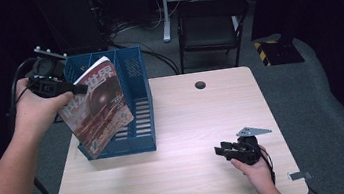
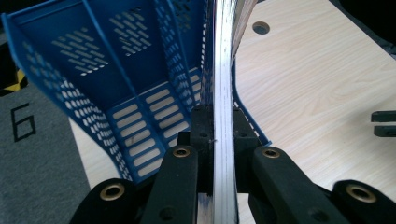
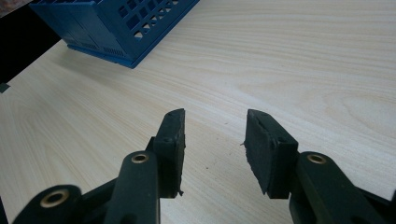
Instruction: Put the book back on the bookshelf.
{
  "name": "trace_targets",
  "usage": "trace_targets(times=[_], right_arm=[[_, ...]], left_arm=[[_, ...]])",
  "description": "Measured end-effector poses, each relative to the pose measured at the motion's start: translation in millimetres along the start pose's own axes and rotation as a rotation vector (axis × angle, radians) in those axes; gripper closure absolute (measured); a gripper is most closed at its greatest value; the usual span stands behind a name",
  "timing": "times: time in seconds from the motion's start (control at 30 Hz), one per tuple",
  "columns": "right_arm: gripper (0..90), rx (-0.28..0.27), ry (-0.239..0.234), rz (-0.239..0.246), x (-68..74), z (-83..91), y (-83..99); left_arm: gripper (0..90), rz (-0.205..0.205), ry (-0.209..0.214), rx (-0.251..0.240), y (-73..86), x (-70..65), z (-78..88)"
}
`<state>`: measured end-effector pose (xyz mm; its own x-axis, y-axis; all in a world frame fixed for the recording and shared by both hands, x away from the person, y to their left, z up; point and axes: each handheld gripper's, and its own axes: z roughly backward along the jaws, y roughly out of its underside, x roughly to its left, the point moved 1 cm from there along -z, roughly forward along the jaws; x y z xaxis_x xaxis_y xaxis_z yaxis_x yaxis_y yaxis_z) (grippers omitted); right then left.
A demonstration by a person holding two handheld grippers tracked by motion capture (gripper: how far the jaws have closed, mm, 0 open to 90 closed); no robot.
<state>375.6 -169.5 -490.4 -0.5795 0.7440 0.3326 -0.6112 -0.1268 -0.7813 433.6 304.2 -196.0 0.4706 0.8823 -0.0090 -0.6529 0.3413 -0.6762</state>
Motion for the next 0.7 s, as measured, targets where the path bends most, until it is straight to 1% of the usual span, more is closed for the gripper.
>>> trace_targets(times=[0.03, 0.2, 0.23, 0.33, 0.4, 0.47, 0.6, 0.67, 0.7], right_arm=[[57.7, 0.001, 0.000, -0.004, 0.1, 0.1, 0.1], [57.7, 0.002, 0.004, -0.003, 0.1, -0.5, 0.2], [57.7, 0.004, 0.003, -0.002, 0.2, -0.6, 0.1], [57.8, 0.005, 0.004, 0.002, 0.1, -0.7, 0.1], [57.7, 0.011, 0.005, -0.005, 0.7, -0.3, 0.3], [57.7, 0.010, 0.005, -0.005, 0.6, -0.3, 0.3], [57.7, 0.008, 0.003, -0.008, 0.5, -0.5, 0.4], [57.8, 0.012, 0.004, -0.008, 0.7, -0.4, 0.4], [57.7, 0.012, 0.003, -0.008, 0.7, -0.3, 0.4]], left_arm=[[83.7, 0.000, 0.000, 0.000, 0.0, 0.0, 0.0], [83.8, 0.015, -0.030, -0.008, 4.8, 9.0, 4.3], [83.7, 0.020, -0.027, 0.000, 4.9, 10.2, 4.9], [83.7, 0.025, -0.030, -0.003, 5.2, 12.7, 4.7], [83.7, 0.034, -0.030, 0.004, 5.1, 14.5, 5.1], [83.7, 0.038, -0.031, 0.001, 4.8, 16.2, 4.2], [83.8, 0.060, -0.040, -0.005, 2.5, 18.9, 2.3], [83.8, 0.069, -0.043, 0.007, 0.3, 20.7, 2.4], [83.7, 0.069, -0.045, 0.005, -0.8, 21.7, 1.8]])
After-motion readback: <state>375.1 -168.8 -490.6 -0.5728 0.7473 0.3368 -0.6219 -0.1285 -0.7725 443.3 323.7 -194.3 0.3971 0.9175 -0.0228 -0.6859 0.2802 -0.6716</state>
